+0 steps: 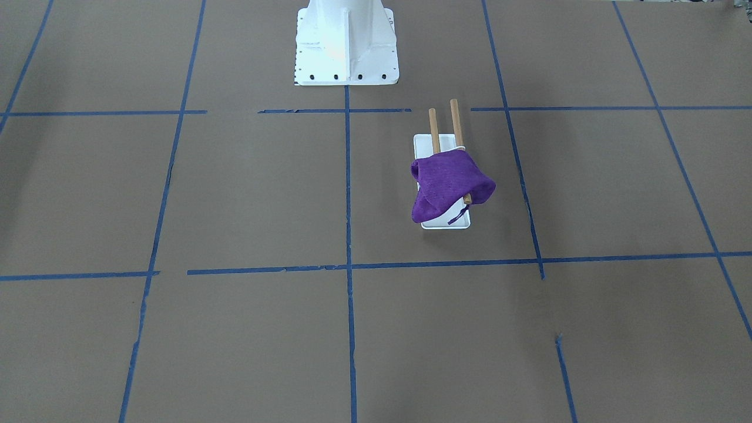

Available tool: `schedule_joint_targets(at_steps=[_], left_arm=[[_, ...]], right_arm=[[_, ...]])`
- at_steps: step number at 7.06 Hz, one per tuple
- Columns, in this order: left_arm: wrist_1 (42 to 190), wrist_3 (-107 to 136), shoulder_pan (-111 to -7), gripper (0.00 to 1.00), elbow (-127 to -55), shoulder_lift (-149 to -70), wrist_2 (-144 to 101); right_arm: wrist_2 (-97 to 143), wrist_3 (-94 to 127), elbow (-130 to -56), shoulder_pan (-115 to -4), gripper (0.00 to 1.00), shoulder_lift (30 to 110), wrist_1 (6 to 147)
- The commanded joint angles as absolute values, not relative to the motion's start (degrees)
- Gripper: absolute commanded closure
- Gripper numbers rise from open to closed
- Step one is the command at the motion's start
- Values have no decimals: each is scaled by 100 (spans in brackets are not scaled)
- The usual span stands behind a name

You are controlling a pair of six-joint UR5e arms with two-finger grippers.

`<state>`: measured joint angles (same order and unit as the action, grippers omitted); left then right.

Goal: Hang towel on rack

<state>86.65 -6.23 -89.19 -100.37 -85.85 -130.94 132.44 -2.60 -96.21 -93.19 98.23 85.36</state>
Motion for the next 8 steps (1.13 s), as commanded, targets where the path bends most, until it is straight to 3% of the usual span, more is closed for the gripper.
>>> schedule_joint_targets(at_steps=[1, 8], left_arm=[[8648, -624, -8912, 0, -10134, -8683, -13096], [8648, -633, -8921, 0, -10222, -8710, -13096]], right_arm=[[13245, -255, -9624, -9316, 0, 9791, 8534], [13289, -237, -9606, -9308, 0, 9800, 8279]])
